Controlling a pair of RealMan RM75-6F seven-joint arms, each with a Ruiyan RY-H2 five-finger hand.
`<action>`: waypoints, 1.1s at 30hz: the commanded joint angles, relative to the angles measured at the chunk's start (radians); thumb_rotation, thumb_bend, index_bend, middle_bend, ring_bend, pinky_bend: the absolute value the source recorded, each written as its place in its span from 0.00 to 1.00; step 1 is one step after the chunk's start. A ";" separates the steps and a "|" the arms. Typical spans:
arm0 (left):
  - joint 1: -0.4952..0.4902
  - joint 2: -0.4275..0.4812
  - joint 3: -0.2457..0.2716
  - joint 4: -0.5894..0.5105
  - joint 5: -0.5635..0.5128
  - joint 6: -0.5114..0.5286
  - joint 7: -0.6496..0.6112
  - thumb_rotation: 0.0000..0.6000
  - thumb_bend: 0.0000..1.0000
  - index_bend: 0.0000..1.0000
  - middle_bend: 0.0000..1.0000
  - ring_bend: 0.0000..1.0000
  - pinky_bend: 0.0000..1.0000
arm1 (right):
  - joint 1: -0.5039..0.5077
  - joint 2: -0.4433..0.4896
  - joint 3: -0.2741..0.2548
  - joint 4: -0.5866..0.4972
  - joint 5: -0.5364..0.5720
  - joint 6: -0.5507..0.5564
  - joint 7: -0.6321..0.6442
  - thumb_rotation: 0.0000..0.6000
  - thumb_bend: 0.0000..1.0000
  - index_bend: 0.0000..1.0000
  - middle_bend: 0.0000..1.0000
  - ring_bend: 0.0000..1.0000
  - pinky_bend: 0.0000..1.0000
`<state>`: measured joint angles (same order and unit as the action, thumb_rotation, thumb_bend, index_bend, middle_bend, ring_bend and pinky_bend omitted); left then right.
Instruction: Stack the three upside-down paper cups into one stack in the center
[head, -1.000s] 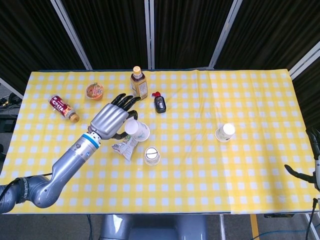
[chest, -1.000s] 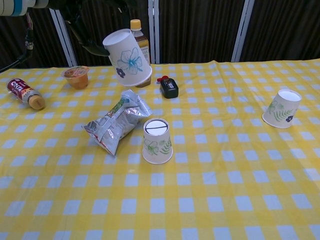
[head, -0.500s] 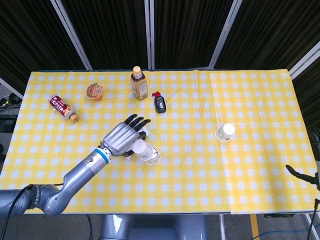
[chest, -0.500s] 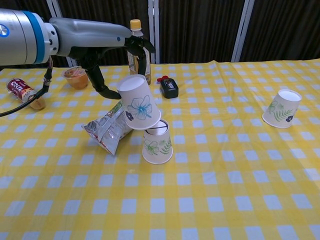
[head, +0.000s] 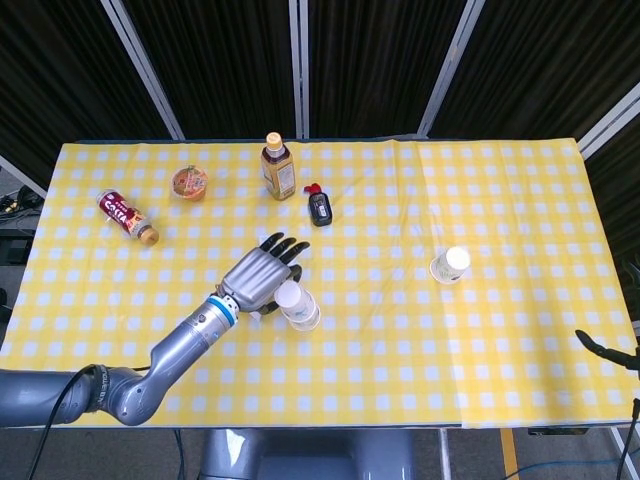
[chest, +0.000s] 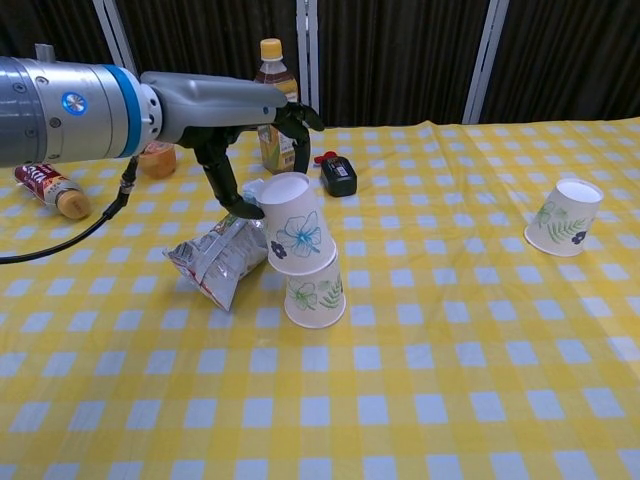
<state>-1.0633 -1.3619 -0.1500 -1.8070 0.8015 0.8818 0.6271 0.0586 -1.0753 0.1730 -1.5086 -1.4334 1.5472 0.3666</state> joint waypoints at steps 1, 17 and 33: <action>-0.015 -0.030 0.002 0.031 -0.021 0.003 0.009 1.00 0.38 0.41 0.00 0.00 0.00 | 0.000 0.001 -0.001 -0.001 -0.001 -0.002 0.002 1.00 0.00 0.00 0.00 0.00 0.00; -0.022 -0.101 0.034 0.081 -0.035 0.006 -0.026 1.00 0.19 0.10 0.00 0.00 0.00 | 0.008 -0.003 -0.006 0.004 0.018 -0.038 -0.021 1.00 0.00 0.00 0.00 0.00 0.00; 0.369 0.091 0.189 -0.043 0.435 0.511 -0.285 1.00 0.18 0.05 0.00 0.00 0.00 | 0.036 -0.041 -0.004 0.032 0.037 -0.082 -0.084 1.00 0.01 0.05 0.00 0.00 0.00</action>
<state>-0.8032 -1.3298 -0.0186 -1.8321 1.1426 1.2698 0.4197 0.0904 -1.1119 0.1674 -1.4790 -1.3953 1.4665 0.2887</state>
